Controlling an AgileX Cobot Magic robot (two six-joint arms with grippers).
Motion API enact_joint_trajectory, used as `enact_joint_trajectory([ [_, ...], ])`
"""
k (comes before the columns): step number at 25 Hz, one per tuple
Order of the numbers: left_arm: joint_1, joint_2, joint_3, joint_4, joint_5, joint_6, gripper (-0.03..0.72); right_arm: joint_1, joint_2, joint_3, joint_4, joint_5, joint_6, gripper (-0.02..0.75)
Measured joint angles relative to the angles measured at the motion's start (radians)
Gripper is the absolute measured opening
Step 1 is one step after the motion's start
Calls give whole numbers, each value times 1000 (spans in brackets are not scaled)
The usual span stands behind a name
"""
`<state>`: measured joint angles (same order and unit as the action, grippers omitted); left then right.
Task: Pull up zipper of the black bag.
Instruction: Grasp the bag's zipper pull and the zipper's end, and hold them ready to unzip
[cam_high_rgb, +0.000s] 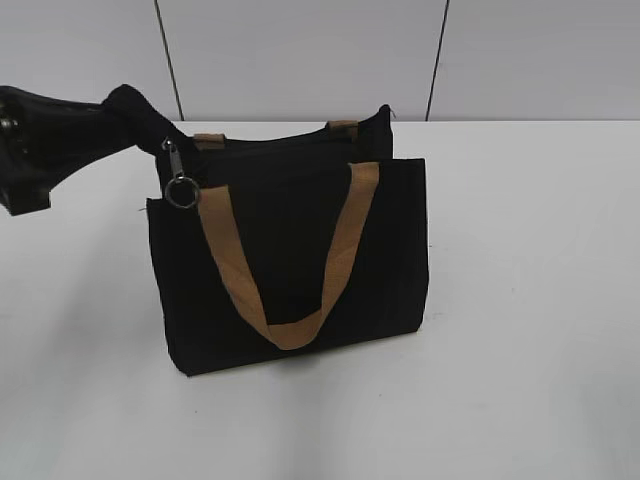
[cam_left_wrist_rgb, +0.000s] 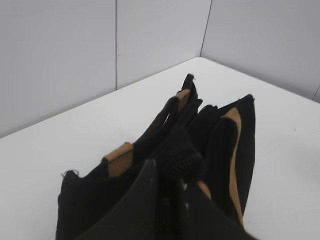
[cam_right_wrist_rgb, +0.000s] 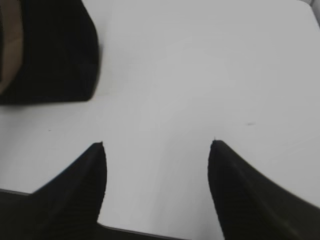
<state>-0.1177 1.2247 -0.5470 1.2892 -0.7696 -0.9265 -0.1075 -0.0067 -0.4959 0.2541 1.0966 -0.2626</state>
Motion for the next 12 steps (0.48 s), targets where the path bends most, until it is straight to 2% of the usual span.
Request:
enact_joint_trajectory([
  [9,0,-1,0,-69,-43,0,22,0,198,-91,346,-25,-226,494],
  [12,0,-1,0,-77,-56,0,22,0,273,-113,419,-32,-315,494],
])
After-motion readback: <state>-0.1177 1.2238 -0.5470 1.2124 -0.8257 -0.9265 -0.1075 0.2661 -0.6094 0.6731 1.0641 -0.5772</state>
